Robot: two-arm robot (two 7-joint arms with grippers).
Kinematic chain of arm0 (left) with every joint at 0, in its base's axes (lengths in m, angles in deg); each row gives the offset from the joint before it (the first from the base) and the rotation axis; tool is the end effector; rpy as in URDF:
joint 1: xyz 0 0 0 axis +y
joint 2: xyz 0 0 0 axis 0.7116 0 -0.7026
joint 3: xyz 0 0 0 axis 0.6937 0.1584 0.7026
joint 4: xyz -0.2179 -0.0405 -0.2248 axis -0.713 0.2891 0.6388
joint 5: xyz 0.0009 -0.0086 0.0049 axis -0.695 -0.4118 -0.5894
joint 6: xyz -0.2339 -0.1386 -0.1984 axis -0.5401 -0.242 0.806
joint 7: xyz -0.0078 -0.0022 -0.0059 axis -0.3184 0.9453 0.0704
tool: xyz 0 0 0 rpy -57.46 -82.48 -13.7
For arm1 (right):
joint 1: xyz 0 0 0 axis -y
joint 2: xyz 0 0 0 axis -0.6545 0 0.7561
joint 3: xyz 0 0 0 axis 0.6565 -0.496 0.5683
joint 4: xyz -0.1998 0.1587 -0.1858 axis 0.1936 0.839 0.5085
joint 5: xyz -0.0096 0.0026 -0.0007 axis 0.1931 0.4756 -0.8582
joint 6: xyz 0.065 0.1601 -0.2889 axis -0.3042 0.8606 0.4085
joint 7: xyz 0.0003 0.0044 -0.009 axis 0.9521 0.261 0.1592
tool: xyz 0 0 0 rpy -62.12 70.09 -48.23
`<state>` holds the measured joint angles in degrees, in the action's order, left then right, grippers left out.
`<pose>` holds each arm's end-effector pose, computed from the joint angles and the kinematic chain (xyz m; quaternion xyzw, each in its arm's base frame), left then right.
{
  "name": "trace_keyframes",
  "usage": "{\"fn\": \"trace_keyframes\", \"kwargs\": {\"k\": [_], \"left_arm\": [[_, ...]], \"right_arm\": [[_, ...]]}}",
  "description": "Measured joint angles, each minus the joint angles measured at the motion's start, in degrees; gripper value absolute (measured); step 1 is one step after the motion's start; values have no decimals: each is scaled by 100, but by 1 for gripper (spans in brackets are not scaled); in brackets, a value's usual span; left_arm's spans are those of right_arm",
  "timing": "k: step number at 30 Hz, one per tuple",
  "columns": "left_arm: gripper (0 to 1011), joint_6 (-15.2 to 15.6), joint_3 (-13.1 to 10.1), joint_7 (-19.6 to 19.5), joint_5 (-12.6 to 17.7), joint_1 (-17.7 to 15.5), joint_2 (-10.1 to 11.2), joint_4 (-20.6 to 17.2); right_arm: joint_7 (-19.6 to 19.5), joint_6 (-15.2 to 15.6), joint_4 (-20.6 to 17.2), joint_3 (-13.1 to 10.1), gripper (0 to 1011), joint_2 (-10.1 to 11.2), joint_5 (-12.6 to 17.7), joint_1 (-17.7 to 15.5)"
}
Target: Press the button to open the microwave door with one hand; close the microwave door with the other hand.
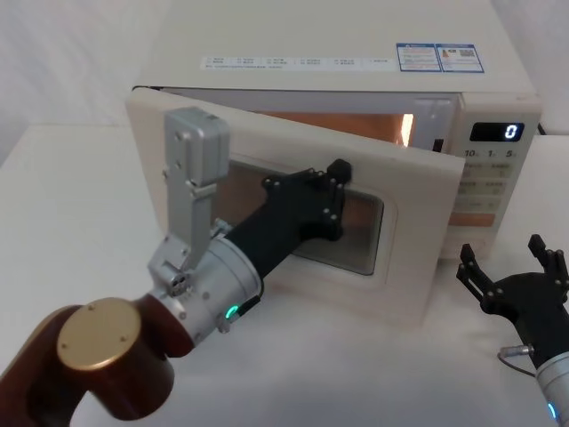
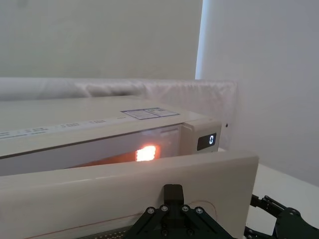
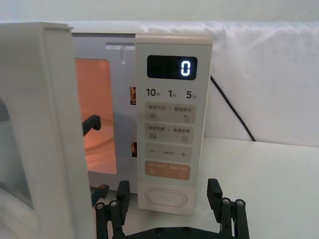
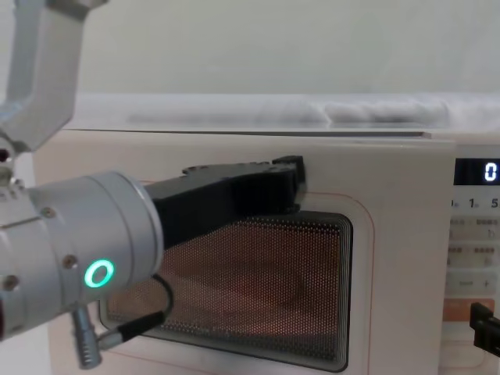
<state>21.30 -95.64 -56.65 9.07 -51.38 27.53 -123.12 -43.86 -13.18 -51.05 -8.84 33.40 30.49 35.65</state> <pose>0.3453 -0.0557 -0.2157 -0.0664 -0.0037 0.4019 0.9133 0.2807 0.0216 -0.3142 0.0184 -0.0305 -0.6371 0.7699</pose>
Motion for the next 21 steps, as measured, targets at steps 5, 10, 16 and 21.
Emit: {"fn": "trace_keyframes", "kwargs": {"k": [5,10,16,21], "left_arm": [[0,41,-109,38,164,-145,-90,149],[0,53,-175,101,380,-295,-206,331],[0,26,-163,182,582,-422,-369,489],[0,4,-137,203,698,-474,-470,554]], "right_arm": [[0,0,0,1,1002,0,0,1],[0,0,0,3,1002,0,0,1],[0,0,0,3,1002,0,0,1],[0,1,0,3,1002,0,0,1]]}}
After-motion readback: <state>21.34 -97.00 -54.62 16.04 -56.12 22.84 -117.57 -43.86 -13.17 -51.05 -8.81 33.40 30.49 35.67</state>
